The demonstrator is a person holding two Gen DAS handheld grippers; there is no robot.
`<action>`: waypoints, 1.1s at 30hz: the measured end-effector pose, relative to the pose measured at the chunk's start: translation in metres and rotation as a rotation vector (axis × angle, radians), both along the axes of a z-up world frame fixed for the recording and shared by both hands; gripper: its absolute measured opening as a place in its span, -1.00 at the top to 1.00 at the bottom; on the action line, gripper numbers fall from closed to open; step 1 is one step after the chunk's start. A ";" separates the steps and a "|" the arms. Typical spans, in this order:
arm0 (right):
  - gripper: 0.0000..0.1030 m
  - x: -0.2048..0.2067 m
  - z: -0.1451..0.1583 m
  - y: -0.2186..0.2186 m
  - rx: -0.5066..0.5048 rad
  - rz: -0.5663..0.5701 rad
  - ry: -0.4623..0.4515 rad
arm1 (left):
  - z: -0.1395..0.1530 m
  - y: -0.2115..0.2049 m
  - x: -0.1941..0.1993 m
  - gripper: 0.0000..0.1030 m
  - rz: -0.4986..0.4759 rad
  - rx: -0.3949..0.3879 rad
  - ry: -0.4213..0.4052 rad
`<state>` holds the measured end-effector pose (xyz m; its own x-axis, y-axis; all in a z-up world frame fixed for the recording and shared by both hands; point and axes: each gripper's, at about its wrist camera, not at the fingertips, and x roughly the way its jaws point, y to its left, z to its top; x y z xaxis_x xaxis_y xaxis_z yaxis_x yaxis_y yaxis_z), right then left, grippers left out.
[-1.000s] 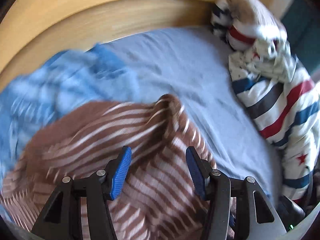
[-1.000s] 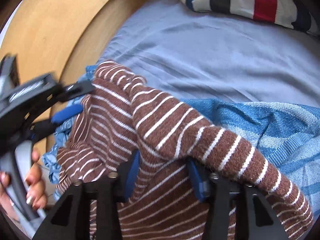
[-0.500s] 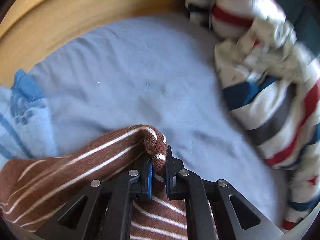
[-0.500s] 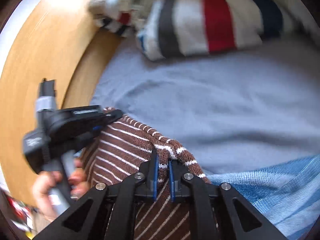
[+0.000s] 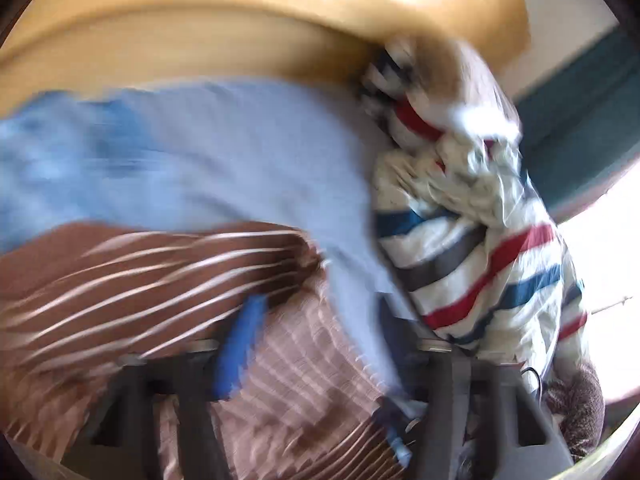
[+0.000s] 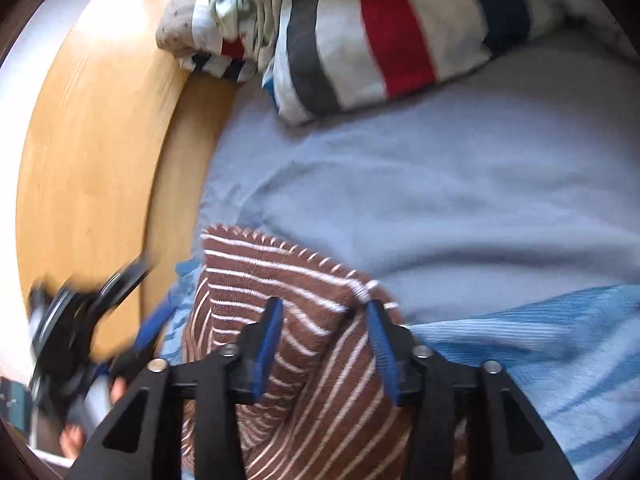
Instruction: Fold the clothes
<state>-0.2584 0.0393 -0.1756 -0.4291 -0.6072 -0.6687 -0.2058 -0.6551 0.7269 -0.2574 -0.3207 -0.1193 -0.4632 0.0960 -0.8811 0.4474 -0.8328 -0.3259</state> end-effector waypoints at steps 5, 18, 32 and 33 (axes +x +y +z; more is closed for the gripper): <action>-0.35 0.009 0.019 0.003 0.167 -0.061 0.023 | 0.010 -0.082 0.071 -0.30 0.328 -0.065 -0.163; -0.47 0.032 0.050 -0.050 0.442 0.032 0.150 | -0.041 -0.115 0.107 0.74 0.505 -0.092 -0.255; -0.48 0.033 0.044 -0.053 0.512 0.105 0.128 | -0.081 -0.026 0.300 0.00 0.635 0.026 -0.023; -0.48 0.033 0.047 -0.052 0.518 0.101 0.139 | -0.079 -0.022 0.303 -0.13 0.615 0.049 -0.015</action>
